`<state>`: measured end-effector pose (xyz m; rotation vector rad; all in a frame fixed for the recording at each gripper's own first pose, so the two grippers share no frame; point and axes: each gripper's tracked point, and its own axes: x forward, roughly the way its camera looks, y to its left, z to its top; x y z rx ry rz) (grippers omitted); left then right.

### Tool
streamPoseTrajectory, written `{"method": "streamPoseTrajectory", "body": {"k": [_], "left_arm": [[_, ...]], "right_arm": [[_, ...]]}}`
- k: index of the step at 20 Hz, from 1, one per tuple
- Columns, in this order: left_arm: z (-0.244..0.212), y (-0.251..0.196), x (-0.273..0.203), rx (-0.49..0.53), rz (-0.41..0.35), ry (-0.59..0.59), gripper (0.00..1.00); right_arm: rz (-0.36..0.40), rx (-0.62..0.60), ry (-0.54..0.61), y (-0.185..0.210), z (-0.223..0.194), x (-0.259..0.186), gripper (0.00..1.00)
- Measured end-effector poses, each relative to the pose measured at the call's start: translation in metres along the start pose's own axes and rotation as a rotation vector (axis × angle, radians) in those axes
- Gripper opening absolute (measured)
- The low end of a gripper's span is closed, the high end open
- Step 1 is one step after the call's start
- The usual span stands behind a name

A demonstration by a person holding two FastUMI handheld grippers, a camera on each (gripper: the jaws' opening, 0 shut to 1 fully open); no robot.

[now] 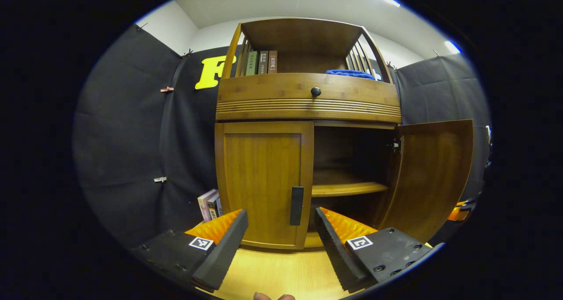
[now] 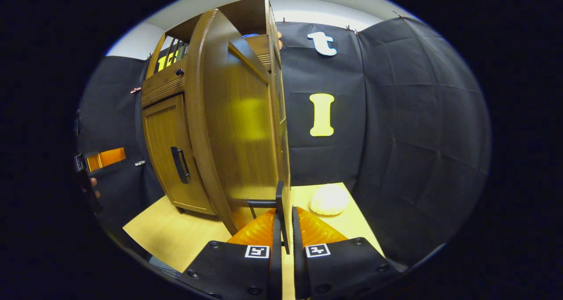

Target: Open the right door of the double-door shoe cabinet with the right hand, and open the left door with the left hand.

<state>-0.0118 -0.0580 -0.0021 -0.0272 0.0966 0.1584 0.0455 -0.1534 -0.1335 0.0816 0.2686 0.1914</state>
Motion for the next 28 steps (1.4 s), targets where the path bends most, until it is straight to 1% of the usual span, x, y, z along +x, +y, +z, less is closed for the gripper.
{"method": "streamPoseTrajectory", "body": {"k": [1, 3, 4, 5, 6, 9, 12, 13, 14, 17, 20, 21, 23, 24, 26, 27, 28], "left_arm": [[0.003, -0.005, 0.003, 0.01, 0.003, -0.005, 0.94], [0.01, -0.014, 0.007, 0.036, 0.015, -0.015, 0.95], [0.014, -0.019, 0.009, 0.048, 0.022, -0.026, 0.95], [0.016, -0.023, 0.011, 0.054, 0.027, -0.033, 0.92], [0.017, -0.028, 0.013, 0.058, 0.027, -0.033, 0.94], [0.016, -0.043, 0.02, 0.06, 0.008, -0.024, 0.92], [0.017, -0.046, 0.032, 0.069, -0.003, -0.028, 0.92], [0.019, -0.046, 0.037, 0.068, -0.006, -0.03, 0.92], [0.017, -0.045, 0.044, 0.065, -0.009, -0.028, 0.92], [0.009, -0.039, 0.067, 0.038, -0.013, -0.014, 0.92], [-0.005, -0.03, 0.093, 0.013, -0.01, 0.009, 0.92], [-0.01, -0.03, 0.102, 0.011, -0.018, 0.018, 0.92], [-0.018, -0.028, 0.119, 0.015, -0.034, 0.017, 0.92], [-0.021, -0.028, 0.127, 0.025, -0.039, 0.014, 0.92], [-0.033, -0.027, 0.147, 0.032, -0.047, 0.021, 0.87], [-0.04, -0.028, 0.153, 0.027, -0.051, 0.028, 0.84], [-0.047, -0.031, 0.161, 0.022, -0.053, 0.039, 0.83]], "right_arm": [[0.015, -0.009, 0.002, -0.001, -0.001, -0.001, 0.15], [0.037, -0.026, 0.005, -0.003, 0.001, -0.002, 0.15], [0.042, -0.032, 0.001, -0.007, 0.001, -0.005, 0.15], [0.043, -0.042, -0.007, -0.009, 0.002, -0.006, 0.15], [0.045, -0.051, -0.016, -0.013, 0.006, -0.013, 0.14], [0.043, -0.054, -0.051, -0.019, 0.016, -0.016, 0.14], [0.012, -0.067, -0.06, -0.02, 0.017, -0.017, 0.15], [-0.019, -0.074, -0.067, -0.024, 0.019, -0.017, 0.15], [-0.04, -0.073, -0.077, -0.027, 0.024, -0.019, 0.23], [-0.127, -0.028, -0.141, -0.044, 0.039, -0.036, 0.59], [-0.214, -0.021, -0.15, -0.064, 0.038, -0.042, 0.95], [-0.236, -0.022, -0.153, -0.07, 0.04, -0.045, 0.99], [-0.257, -0.019, -0.157, -0.076, 0.044, -0.05, 0.99], [-0.269, -0.021, -0.163, -0.078, 0.045, -0.053, 0.95], [-0.289, -0.026, -0.175, -0.083, 0.048, -0.058, 0.95], [-0.299, -0.027, -0.176, -0.085, 0.048, -0.061, 0.99], [-0.31, -0.03, -0.179, -0.088, 0.048, -0.064, 0.95]]}}
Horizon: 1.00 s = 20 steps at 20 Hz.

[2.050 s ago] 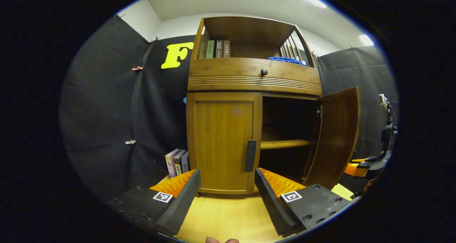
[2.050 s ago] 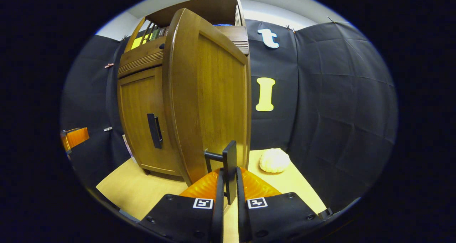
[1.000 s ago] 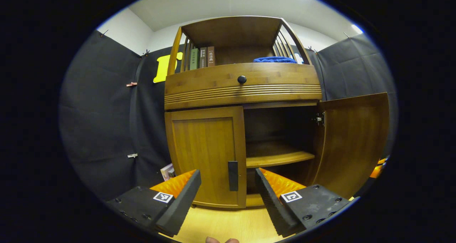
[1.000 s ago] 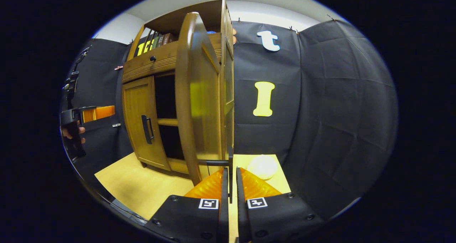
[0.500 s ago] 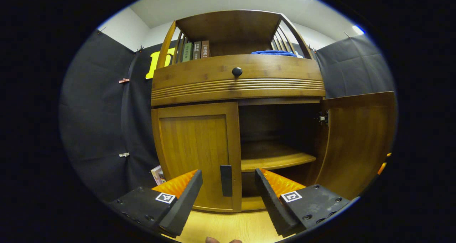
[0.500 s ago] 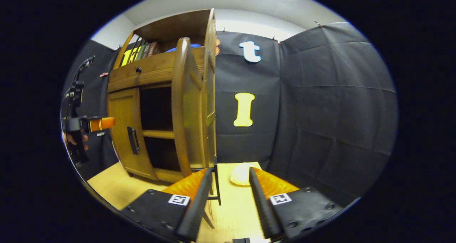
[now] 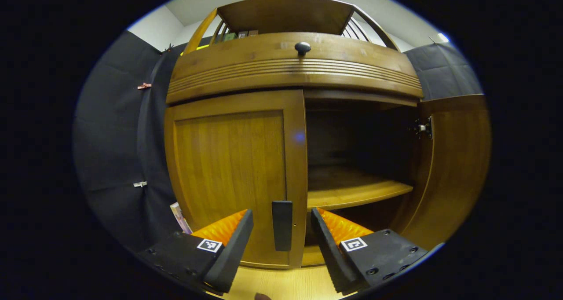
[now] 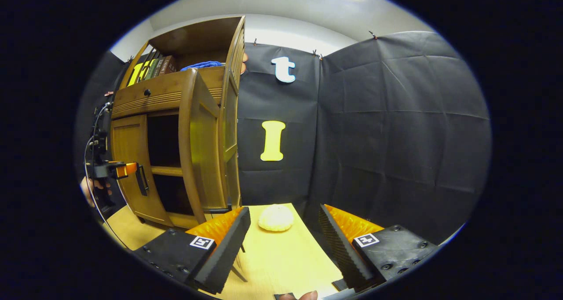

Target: Open the right door of the double-door shoe cabinet with the right hand, and open the left door with the left hand.

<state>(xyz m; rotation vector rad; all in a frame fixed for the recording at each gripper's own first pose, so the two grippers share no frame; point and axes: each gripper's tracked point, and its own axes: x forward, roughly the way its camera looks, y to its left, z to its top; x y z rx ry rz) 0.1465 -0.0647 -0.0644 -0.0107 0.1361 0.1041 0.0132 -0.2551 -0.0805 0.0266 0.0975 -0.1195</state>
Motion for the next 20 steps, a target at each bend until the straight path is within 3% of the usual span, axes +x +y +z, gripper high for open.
{"method": "streamPoseTrajectory", "body": {"k": [4, 6, 7, 9, 10, 13, 14, 20], "left_arm": [[-0.026, -0.001, 0.03, 0.0, -0.011, 0.054, 0.72], [-0.031, 0.004, 0.035, -0.007, 0.002, 0.069, 0.65], [-0.033, 0.006, 0.039, -0.013, 0.006, 0.071, 0.58], [-0.036, 0.007, 0.047, -0.008, 0.013, 0.075, 0.52], [-0.038, 0.005, 0.054, -0.004, 0.009, 0.077, 0.5], [-0.038, 0.003, 0.055, -0.002, -0.003, 0.081, 0.36], [-0.04, 0.003, 0.055, -0.003, -0.011, 0.086, 0.36], [-0.047, 0.009, 0.024, 0.008, -0.074, 0.108, 0.3]], "right_arm": [[-0.026, 0.0, 0.008, -0.011, -0.002, -0.007, 1.0], [-0.037, -0.003, 0.012, -0.015, -0.005, -0.01, 0.95], [-0.043, -0.005, 0.012, -0.017, -0.005, -0.009, 0.99], [-0.05, -0.004, 0.013, -0.019, -0.006, -0.009, 0.95], [-0.053, -0.001, 0.016, -0.021, -0.007, -0.009, 1.0], [-0.061, 0.002, 0.018, -0.021, -0.006, -0.007, 0.96], [-0.064, 0.0, 0.013, -0.019, -0.004, -0.008, 0.99], [-0.044, -0.016, 0.009, 0.002, -0.003, -0.026, 0.96]]}}
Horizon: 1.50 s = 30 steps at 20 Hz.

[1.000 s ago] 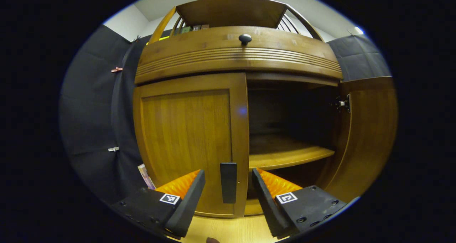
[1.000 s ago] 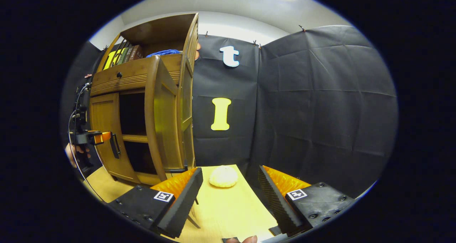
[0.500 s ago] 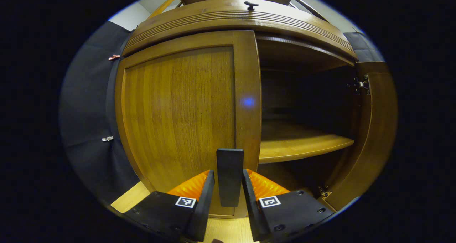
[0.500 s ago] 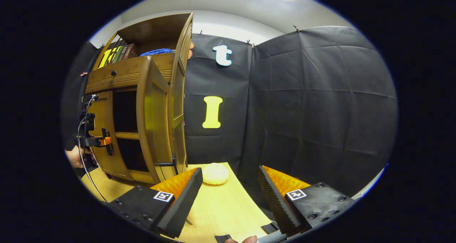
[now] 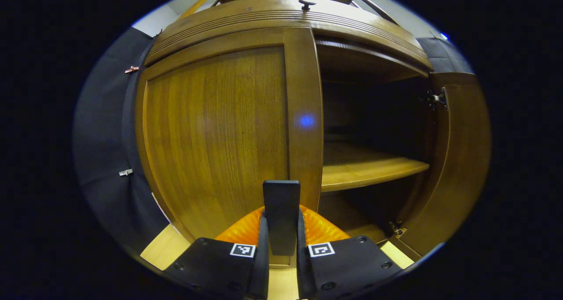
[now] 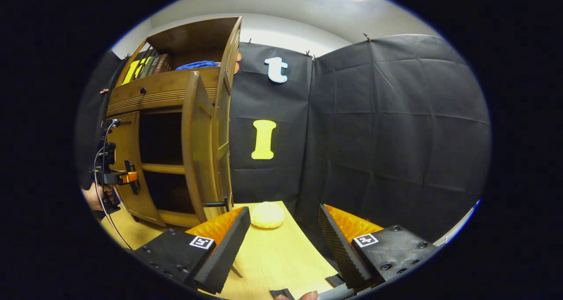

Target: Open the right door of the double-door shoe cabinet with the right hand, and open the left door with the left hand.

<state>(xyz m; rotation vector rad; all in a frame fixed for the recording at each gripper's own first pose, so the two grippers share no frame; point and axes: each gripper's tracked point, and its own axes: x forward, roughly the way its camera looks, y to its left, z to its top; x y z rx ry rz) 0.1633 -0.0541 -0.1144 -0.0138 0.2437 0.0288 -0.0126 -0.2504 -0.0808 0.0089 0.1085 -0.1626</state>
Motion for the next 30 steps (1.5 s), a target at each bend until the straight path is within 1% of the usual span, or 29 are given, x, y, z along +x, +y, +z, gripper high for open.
{"method": "streamPoseTrajectory", "body": {"k": [1, 2, 6, 9, 10, 11, 13, 14, 15, 16, 18, 19, 20, 22, 25, 26, 30], "left_arm": [[-0.002, 0.002, -0.011, 0.003, -0.002, 0.001, 0.29], [-0.002, 0.004, -0.018, 0.004, -0.005, 0.001, 0.29], [-0.012, 0.02, -0.061, -0.004, -0.034, 0.008, 0.27], [-0.017, 0.033, -0.086, 0.011, -0.049, 0.007, 0.27], [-0.019, 0.038, -0.094, 0.008, -0.052, 0.007, 0.27], [-0.02, 0.044, -0.102, 0.004, -0.05, 0.004, 0.27], [-0.023, 0.055, -0.116, 0.002, -0.044, 0.0, 0.25], [-0.026, 0.062, -0.124, 0.007, -0.041, -0.003, 0.26], [-0.028, 0.071, -0.133, 0.011, -0.038, -0.005, 0.26], [-0.03, 0.078, -0.14, 0.011, -0.035, -0.007, 0.26], [-0.032, 0.093, -0.152, 0.006, -0.019, -0.015, 0.24], [-0.034, 0.103, -0.159, 0.006, -0.006, -0.018, 0.23], [-0.036, 0.114, -0.166, 0.004, 0.009, -0.021, 0.22], [-0.039, 0.136, -0.176, -0.005, 0.034, -0.024, 0.2], [-0.039, 0.168, -0.188, 0.005, 0.071, -0.029, 0.14], [-0.04, 0.178, -0.19, 0.008, 0.079, -0.032, 0.13], [-0.047, 0.204, -0.201, -0.016, 0.065, -0.033, 0.1]], "right_arm": [[0.008, -0.002, 0.0, 0.008, -0.002, -0.006, 0.96], [0.02, -0.002, 0.0, 0.016, -0.003, -0.014, 0.99], [0.072, -0.005, -0.007, 0.06, -0.001, -0.033, 0.99], [0.121, -0.007, -0.01, 0.094, 0.001, -0.034, 0.99], [0.137, -0.009, -0.013, 0.106, 0.004, -0.033, 0.96], [0.155, -0.011, -0.017, 0.119, 0.008, -0.033, 0.98], [0.195, -0.02, -0.029, 0.142, 0.013, -0.031, 0.99], [0.211, -0.025, -0.032, 0.151, 0.013, -0.031, 0.96], [0.222, -0.032, -0.03, 0.16, 0.013, -0.029, 1.0], [0.231, -0.036, -0.028, 0.166, 0.012, -0.029, 0.98], [0.242, -0.042, -0.029, 0.179, 0.014, -0.027, 0.96], [0.244, -0.042, -0.03, 0.184, 0.014, -0.027, 0.96], [0.246, -0.042, -0.029, 0.188, 0.014, -0.027, 0.98], [0.245, -0.038, -0.031, 0.198, 0.013, -0.026, 0.98], [0.243, -0.022, -0.043, 0.214, 0.015, -0.026, 0.98], [0.244, -0.019, -0.048, 0.22, 0.017, -0.026, 0.98], [0.24, -0.024, -0.069, 0.235, 0.023, -0.03, 0.98]]}}
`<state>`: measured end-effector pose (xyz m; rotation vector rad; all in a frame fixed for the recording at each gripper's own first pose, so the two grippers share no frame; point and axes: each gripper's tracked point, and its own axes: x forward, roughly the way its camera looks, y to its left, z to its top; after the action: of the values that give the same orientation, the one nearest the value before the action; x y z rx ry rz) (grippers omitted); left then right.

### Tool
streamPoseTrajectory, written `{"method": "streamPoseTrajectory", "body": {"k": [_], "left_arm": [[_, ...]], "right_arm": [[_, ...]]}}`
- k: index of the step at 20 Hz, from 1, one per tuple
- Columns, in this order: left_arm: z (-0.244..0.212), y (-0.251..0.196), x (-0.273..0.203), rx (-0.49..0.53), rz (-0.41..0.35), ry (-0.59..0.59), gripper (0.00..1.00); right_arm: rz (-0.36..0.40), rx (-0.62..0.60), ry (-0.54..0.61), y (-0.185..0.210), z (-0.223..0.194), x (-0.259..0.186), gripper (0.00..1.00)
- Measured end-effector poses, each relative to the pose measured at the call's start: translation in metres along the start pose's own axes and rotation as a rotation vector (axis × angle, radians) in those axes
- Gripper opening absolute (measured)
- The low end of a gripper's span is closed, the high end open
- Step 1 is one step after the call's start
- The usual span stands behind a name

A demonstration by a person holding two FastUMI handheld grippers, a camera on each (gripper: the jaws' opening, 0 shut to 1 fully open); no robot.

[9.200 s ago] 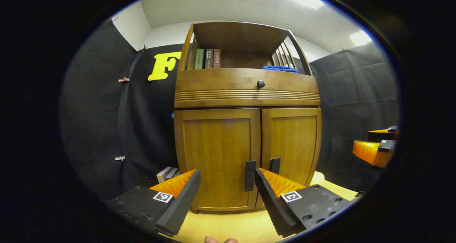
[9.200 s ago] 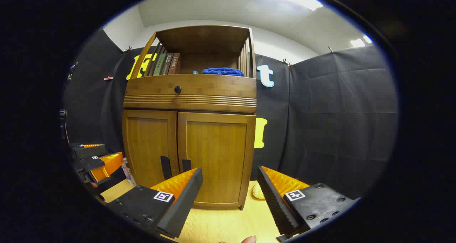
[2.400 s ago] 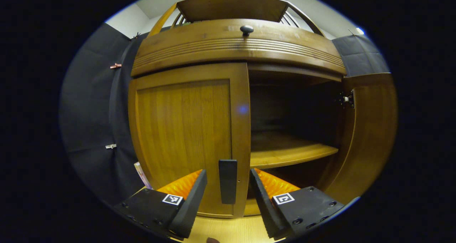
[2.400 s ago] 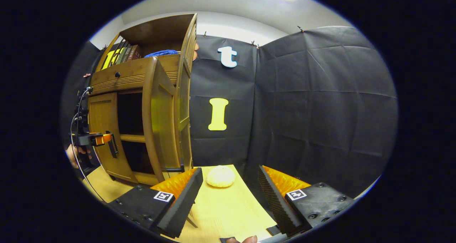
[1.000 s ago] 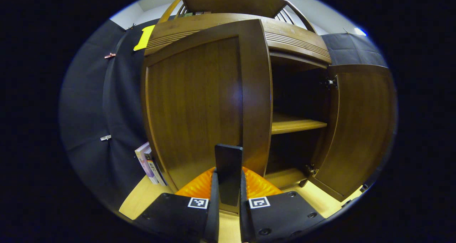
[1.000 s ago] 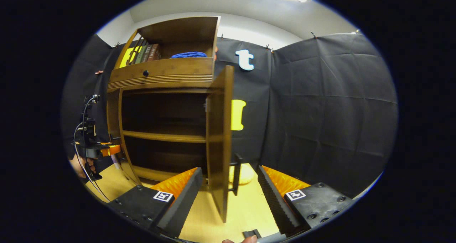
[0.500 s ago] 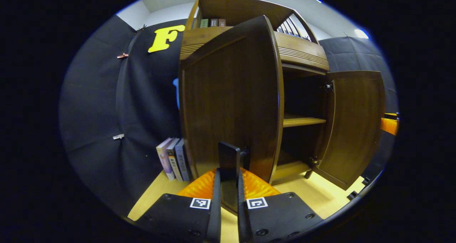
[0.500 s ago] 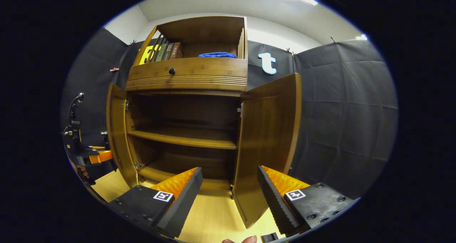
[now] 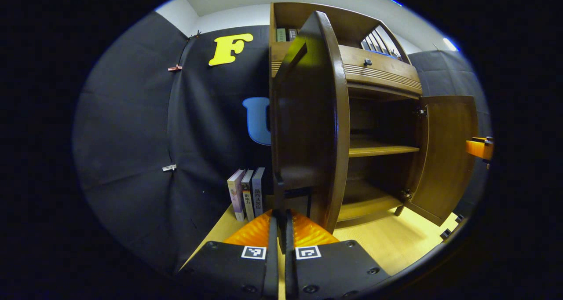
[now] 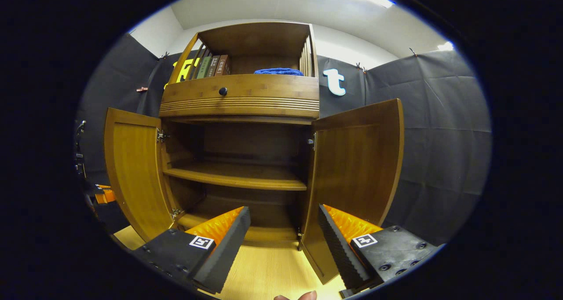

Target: Open the right door of the double-door shoe cabinet with the right hand, and open the left door with the left hand.

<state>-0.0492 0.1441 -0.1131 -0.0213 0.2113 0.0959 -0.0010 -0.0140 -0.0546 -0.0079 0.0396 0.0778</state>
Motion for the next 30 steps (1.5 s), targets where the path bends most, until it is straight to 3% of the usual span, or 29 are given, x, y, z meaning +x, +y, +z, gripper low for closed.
{"method": "streamPoseTrajectory", "body": {"k": [4, 6, 10, 15, 20, 24, 25, 29, 30], "left_arm": [[-0.003, 0.027, -0.008, -0.025, -0.001, -0.013, 0.1], [-0.004, 0.029, -0.013, -0.049, -0.036, -0.018, 0.1], [-0.007, 0.034, -0.013, 0.004, -0.067, -0.024, 0.1], [-0.006, 0.036, -0.015, -0.064, -0.087, -0.023, 0.1], [-0.009, 0.046, -0.031, -0.019, -0.041, -0.024, 0.09], [-0.005, 0.034, -0.052, -0.059, -0.069, -0.045, 0.11], [-0.003, 0.027, -0.056, -0.063, -0.085, -0.055, 0.19], [0.015, -0.002, -0.069, -0.056, -0.121, -0.104, 0.86], [0.019, -0.008, -0.073, -0.057, -0.112, -0.114, 0.9]], "right_arm": [[-0.012, -0.001, -0.003, 0.013, 0.002, -0.005, 0.96], [-0.016, -0.006, -0.012, 0.02, 0.003, -0.007, 0.98], [-0.018, 0.007, 0.004, 0.037, -0.003, -0.008, 0.98], [-0.011, 0.003, 0.008, 0.053, -0.004, -0.006, 0.98], [-0.005, 0.003, 0.013, 0.055, -0.005, -0.004, 0.98], [0.01, -0.008, 0.036, 0.057, -0.008, -0.002, 0.98], [0.011, -0.013, 0.038, 0.056, -0.006, -0.002, 0.98], [0.013, -0.023, 0.022, 0.056, -0.001, 0.001, 0.98], [0.019, -0.024, 0.019, 0.055, 0.001, 0.002, 0.98]]}}
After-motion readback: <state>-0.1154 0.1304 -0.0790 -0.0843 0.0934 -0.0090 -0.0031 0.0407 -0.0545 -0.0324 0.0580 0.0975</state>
